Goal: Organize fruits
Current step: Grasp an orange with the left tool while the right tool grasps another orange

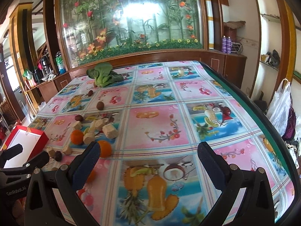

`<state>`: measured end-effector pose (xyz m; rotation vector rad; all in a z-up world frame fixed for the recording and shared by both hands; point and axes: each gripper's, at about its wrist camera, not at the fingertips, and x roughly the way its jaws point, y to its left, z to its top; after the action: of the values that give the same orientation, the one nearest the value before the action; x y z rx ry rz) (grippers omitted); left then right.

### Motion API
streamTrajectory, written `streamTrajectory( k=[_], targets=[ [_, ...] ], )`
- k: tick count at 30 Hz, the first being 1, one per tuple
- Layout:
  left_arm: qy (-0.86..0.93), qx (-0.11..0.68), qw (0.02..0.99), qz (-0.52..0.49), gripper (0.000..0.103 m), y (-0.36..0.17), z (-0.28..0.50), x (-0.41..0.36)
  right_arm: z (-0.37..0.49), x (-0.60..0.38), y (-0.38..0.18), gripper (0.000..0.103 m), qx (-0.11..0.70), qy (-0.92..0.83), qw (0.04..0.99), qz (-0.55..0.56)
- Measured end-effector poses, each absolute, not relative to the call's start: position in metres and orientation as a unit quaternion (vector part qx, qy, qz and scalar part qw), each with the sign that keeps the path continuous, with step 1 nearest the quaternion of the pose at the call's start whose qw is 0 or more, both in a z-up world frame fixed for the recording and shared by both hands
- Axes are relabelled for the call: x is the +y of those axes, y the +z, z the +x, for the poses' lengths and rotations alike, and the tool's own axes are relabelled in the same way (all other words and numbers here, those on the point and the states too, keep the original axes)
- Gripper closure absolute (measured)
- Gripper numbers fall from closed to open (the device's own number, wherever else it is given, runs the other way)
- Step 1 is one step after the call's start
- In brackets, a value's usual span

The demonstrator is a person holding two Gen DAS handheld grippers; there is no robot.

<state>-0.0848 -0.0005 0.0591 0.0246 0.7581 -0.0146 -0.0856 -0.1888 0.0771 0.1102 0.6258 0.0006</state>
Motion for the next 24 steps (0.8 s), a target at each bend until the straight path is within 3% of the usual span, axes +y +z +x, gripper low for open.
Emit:
streamTrajectory(
  k=[8,15,17,19,24],
  targets=[
    [-0.08,0.403,0.911,0.033,0.002,0.039,-0.072,-0.039,-0.082,-0.214,0.072,0.001,0.32,0.009,0.941,0.111],
    [-0.132,0.434,0.891,0.024,0.029,0.022,-0.064,-0.049,-0.079,-0.21,0.073,0.001,0.324,0.019,0.939,0.114],
    [-0.164,0.436,0.885,0.011,0.044,0.022,-0.065,-0.049,-0.077,-0.208,0.074,0.001,0.325,0.02,0.939,0.11],
    [-0.186,0.435,0.881,0.002,0.066,0.024,-0.066,-0.048,-0.075,-0.203,0.075,0.003,0.327,0.024,0.939,0.104],
    [-0.197,0.435,0.879,-0.001,0.068,0.027,-0.07,-0.037,-0.058,-0.176,0.074,0.013,0.361,0.064,0.928,0.071]
  ],
)
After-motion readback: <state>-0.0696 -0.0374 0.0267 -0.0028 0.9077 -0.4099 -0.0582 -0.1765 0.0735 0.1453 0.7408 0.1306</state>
